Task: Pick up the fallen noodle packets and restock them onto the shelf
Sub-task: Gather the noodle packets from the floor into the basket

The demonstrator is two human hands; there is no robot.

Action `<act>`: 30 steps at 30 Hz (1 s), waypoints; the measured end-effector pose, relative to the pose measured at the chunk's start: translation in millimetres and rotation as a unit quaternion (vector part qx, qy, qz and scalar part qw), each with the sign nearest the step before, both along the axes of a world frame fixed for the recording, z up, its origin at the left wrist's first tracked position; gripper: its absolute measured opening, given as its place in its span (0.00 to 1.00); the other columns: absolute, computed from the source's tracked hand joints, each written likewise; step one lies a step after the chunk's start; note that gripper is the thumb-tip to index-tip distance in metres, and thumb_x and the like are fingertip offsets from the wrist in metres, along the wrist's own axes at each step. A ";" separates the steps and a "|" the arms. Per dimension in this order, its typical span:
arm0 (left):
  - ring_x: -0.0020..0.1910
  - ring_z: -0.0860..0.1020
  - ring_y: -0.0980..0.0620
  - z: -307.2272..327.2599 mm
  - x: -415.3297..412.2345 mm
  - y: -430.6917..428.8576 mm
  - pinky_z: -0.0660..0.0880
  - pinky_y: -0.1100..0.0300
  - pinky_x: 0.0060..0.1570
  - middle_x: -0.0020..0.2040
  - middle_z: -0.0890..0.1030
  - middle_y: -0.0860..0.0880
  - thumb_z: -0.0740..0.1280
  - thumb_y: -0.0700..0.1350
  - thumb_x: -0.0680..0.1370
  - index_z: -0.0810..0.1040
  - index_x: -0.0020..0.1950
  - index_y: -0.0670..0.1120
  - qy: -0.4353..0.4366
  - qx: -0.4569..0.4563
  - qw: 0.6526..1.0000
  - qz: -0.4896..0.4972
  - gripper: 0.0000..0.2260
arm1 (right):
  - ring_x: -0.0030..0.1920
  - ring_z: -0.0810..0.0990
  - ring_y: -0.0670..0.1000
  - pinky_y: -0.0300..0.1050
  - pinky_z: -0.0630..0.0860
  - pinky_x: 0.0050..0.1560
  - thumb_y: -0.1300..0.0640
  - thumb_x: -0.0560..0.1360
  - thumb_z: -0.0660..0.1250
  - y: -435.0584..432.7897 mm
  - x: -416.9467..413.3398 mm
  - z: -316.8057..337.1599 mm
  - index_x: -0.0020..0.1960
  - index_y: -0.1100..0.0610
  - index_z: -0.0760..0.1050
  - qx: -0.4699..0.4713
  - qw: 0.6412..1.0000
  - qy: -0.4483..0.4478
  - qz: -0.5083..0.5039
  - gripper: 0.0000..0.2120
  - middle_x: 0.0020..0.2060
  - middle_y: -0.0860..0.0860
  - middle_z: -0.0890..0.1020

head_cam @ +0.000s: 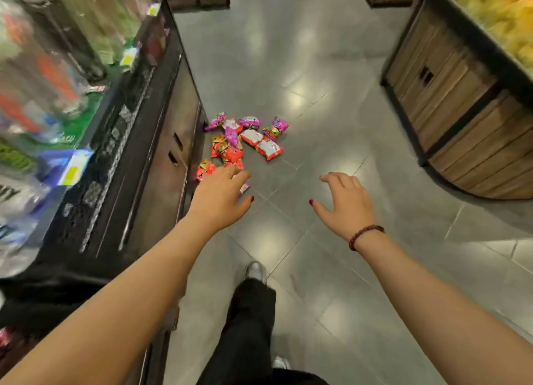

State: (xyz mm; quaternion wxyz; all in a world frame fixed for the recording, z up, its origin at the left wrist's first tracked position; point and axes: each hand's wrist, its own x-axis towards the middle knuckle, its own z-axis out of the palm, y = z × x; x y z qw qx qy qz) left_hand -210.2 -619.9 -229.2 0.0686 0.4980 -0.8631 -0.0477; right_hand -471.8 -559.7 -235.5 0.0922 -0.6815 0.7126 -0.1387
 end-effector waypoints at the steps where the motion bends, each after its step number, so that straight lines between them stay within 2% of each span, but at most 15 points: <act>1: 0.52 0.78 0.37 -3.6 -4.9 -26.6 0.78 0.46 0.45 0.55 0.80 0.41 0.73 0.49 0.70 0.78 0.61 0.42 0.002 0.000 1.000 -0.005 0.22 | 0.64 0.70 0.57 0.50 0.67 0.61 0.47 0.74 0.68 -24.0 -5.1 -4.4 0.66 0.56 0.71 0.006 1.000 0.003 -0.001 0.24 0.64 0.53 0.74; 8: 0.56 0.76 0.42 -25.1 -30.8 -212.6 0.76 0.49 0.49 0.57 0.78 0.43 0.68 0.53 0.74 0.75 0.67 0.44 -0.007 0.031 0.999 0.000 0.23 | 0.68 0.66 0.55 0.48 0.62 0.66 0.45 0.76 0.65 -188.9 -40.8 -23.2 0.69 0.52 0.67 0.065 0.997 0.040 0.001 0.25 0.67 0.51 0.71; 13: 0.61 0.73 0.42 -38.0 -68.4 -310.5 0.73 0.50 0.55 0.61 0.77 0.43 0.67 0.54 0.76 0.72 0.69 0.45 -0.003 0.094 0.996 -0.006 0.24 | 0.65 0.69 0.56 0.49 0.67 0.62 0.45 0.75 0.65 -281.7 -71.3 -30.0 0.68 0.53 0.69 0.090 0.995 0.036 -0.007 0.24 0.64 0.52 0.74; 18: 0.59 0.75 0.41 -58.3 -105.5 -394.3 0.74 0.50 0.53 0.60 0.78 0.42 0.69 0.53 0.75 0.75 0.67 0.43 0.024 0.107 0.994 0.023 0.24 | 0.66 0.69 0.55 0.47 0.67 0.63 0.43 0.76 0.64 -382.3 -115.0 -46.9 0.69 0.53 0.67 0.120 0.992 0.044 0.014 0.25 0.65 0.52 0.73; 22: 0.58 0.76 0.41 -67.6 -132.0 -457.3 0.76 0.50 0.51 0.59 0.78 0.43 0.68 0.54 0.74 0.75 0.66 0.45 0.046 0.127 0.985 0.105 0.23 | 0.65 0.69 0.56 0.47 0.66 0.61 0.44 0.76 0.64 -474.6 -151.9 -59.7 0.68 0.53 0.68 0.127 0.991 0.028 0.042 0.25 0.65 0.52 0.73; 26: 0.60 0.75 0.42 -67.1 -156.4 -511.0 0.75 0.49 0.55 0.60 0.78 0.43 0.70 0.52 0.75 0.75 0.67 0.45 0.077 0.140 0.970 0.186 0.23 | 0.64 0.70 0.57 0.49 0.68 0.62 0.45 0.75 0.65 -563.0 -172.2 -62.5 0.68 0.55 0.69 0.138 0.987 0.017 0.081 0.25 0.64 0.54 0.73; 30: 0.60 0.75 0.43 -67.6 -165.4 -558.6 0.76 0.50 0.54 0.60 0.77 0.44 0.69 0.51 0.75 0.74 0.68 0.46 0.074 0.160 0.958 0.228 0.22 | 0.62 0.71 0.57 0.49 0.68 0.60 0.44 0.75 0.66 -640.0 -174.1 -67.4 0.67 0.55 0.70 0.145 0.984 0.015 0.105 0.24 0.62 0.54 0.74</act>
